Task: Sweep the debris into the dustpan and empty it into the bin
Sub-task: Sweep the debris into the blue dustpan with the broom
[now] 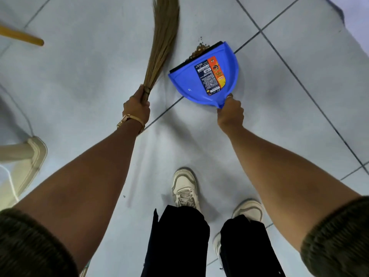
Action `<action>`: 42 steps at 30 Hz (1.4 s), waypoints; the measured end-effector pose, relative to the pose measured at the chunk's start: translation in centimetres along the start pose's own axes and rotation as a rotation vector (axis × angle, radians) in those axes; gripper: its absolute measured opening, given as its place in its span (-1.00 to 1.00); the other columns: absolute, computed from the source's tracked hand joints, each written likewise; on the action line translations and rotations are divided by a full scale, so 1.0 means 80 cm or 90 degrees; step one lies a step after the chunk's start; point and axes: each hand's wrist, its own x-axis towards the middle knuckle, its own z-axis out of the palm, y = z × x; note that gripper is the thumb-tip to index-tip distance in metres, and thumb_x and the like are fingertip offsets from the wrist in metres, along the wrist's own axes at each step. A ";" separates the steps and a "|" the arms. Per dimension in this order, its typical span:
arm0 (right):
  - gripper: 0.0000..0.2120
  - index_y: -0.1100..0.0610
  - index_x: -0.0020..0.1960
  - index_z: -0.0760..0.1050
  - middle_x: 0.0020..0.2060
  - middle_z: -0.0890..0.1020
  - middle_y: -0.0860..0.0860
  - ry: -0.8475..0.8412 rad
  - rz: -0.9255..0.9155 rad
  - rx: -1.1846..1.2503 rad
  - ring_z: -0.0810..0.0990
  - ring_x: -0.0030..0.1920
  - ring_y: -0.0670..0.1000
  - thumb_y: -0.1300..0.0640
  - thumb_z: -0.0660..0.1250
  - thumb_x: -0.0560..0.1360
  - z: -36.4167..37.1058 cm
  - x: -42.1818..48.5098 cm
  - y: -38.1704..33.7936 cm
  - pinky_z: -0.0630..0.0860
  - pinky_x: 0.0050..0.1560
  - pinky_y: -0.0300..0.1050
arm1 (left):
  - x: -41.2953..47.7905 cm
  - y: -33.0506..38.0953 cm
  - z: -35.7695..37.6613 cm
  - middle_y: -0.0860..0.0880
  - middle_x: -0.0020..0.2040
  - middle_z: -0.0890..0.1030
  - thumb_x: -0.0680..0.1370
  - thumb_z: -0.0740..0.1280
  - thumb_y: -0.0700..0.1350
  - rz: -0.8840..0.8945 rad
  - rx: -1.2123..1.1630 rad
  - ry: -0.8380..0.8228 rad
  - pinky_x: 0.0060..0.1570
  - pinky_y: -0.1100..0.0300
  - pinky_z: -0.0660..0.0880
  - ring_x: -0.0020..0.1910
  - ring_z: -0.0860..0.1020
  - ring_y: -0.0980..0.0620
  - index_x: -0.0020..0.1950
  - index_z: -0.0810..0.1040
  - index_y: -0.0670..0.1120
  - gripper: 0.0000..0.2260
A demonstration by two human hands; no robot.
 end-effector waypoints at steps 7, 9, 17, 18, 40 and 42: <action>-0.63 0.26 0.32 0.40 0.19 0.58 0.23 -0.009 -0.107 -0.032 0.53 0.22 0.30 0.26 0.31 0.52 -0.057 0.004 0.040 0.48 0.17 0.07 | -0.044 -0.004 -0.003 -0.15 0.16 0.59 0.54 0.18 -0.27 0.044 -0.049 0.089 -0.03 0.18 0.39 0.09 0.54 -0.13 0.48 0.24 0.14 -0.44; -0.60 0.26 0.36 0.37 0.21 0.58 0.23 -0.006 -0.106 -0.050 0.51 0.25 0.29 0.28 0.29 0.53 -0.066 -0.004 0.058 0.47 0.21 0.10 | -0.062 -0.012 -0.006 -0.14 0.15 0.58 0.55 0.17 -0.23 0.002 -0.060 0.116 -0.03 0.09 0.47 0.06 0.55 -0.12 0.46 0.23 0.22 -0.45; -0.57 0.25 0.38 0.33 0.24 0.51 0.29 -0.021 -0.066 -0.102 0.50 0.26 0.33 0.28 0.29 0.53 -0.092 0.013 0.080 0.46 0.26 0.12 | -0.129 -0.032 0.044 -0.19 0.15 0.57 0.54 0.14 -0.15 -0.130 0.021 0.016 0.07 -0.10 0.50 0.08 0.53 -0.27 0.46 0.21 0.23 -0.48; -0.59 0.25 0.36 0.34 0.24 0.51 0.30 -0.019 -0.074 -0.108 0.50 0.25 0.33 0.29 0.29 0.53 -0.095 0.020 0.079 0.46 0.25 0.11 | -0.130 -0.024 0.053 -0.18 0.16 0.57 0.53 0.15 -0.16 -0.130 0.013 0.004 0.09 -0.10 0.50 0.10 0.53 -0.26 0.46 0.21 0.23 -0.47; -0.66 0.25 0.31 0.38 0.23 0.55 0.24 0.020 -0.053 -0.116 0.51 0.26 0.30 0.34 0.23 0.54 -0.088 0.055 0.076 0.44 0.31 0.12 | -0.177 -0.003 -0.009 -0.13 -0.28 0.54 0.47 0.33 -0.31 -0.078 -0.196 -0.103 -0.42 0.28 0.32 -0.41 0.35 -0.02 0.25 0.57 0.09 -0.57; -0.68 0.26 0.29 0.39 0.21 0.56 0.24 0.025 -0.044 -0.108 0.52 0.24 0.29 0.35 0.22 0.54 -0.088 0.054 0.077 0.45 0.29 0.10 | -0.183 -0.011 -0.013 -0.12 -0.26 0.57 0.45 0.34 -0.27 -0.076 -0.194 -0.078 -0.28 0.16 0.42 -0.34 0.40 -0.07 0.22 0.57 0.18 -0.56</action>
